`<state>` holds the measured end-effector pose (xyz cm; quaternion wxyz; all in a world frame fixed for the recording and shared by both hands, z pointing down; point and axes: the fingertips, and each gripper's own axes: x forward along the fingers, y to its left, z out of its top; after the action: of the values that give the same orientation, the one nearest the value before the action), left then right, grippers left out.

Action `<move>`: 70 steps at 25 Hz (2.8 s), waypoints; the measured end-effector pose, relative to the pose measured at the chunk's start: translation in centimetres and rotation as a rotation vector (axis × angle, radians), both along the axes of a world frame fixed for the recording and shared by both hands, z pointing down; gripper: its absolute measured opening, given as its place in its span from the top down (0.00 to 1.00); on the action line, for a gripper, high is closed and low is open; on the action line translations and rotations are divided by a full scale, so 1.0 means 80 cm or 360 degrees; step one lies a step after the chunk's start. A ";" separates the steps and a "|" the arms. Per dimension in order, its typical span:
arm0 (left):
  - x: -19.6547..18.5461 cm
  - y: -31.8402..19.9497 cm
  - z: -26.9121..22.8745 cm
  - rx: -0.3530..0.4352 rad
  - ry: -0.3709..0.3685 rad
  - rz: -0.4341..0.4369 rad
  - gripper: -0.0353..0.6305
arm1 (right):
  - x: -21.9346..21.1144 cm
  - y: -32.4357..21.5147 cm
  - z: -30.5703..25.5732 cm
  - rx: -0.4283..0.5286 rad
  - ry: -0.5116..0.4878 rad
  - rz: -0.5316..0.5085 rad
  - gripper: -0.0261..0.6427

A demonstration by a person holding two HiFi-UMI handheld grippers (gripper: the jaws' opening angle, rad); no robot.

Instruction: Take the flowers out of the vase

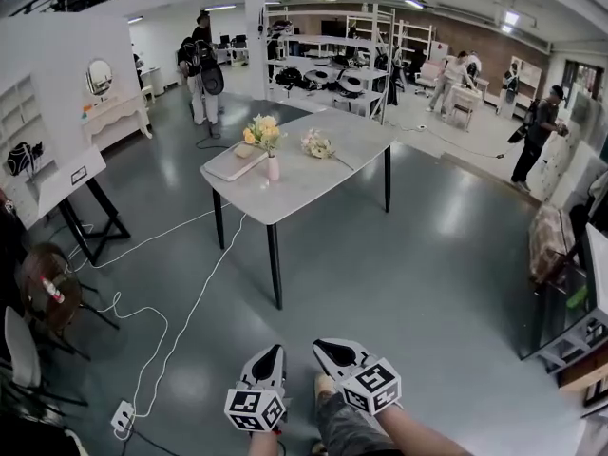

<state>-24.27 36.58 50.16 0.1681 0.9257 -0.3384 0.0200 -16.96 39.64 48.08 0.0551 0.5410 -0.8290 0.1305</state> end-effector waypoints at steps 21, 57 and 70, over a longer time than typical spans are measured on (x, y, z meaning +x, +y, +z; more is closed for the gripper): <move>0.140 -0.255 0.000 -0.0025 -0.0020 0.0062 0.93 | 0.112 -0.249 0.004 -0.0021 -0.0036 -0.0046 0.93; 0.282 -0.524 0.033 -0.0089 -0.0005 0.0116 0.93 | 0.225 -0.521 0.033 -0.0063 -0.0033 -0.0067 0.93; 0.297 -0.650 0.046 -0.0135 0.0003 0.0075 0.93 | 0.233 -0.655 0.046 -0.0129 -0.0022 -0.0166 0.93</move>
<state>-0.54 -15.46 53.82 0.2071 0.9255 -0.3150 0.0373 1.65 -12.72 51.77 0.0780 0.4936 -0.8504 0.1646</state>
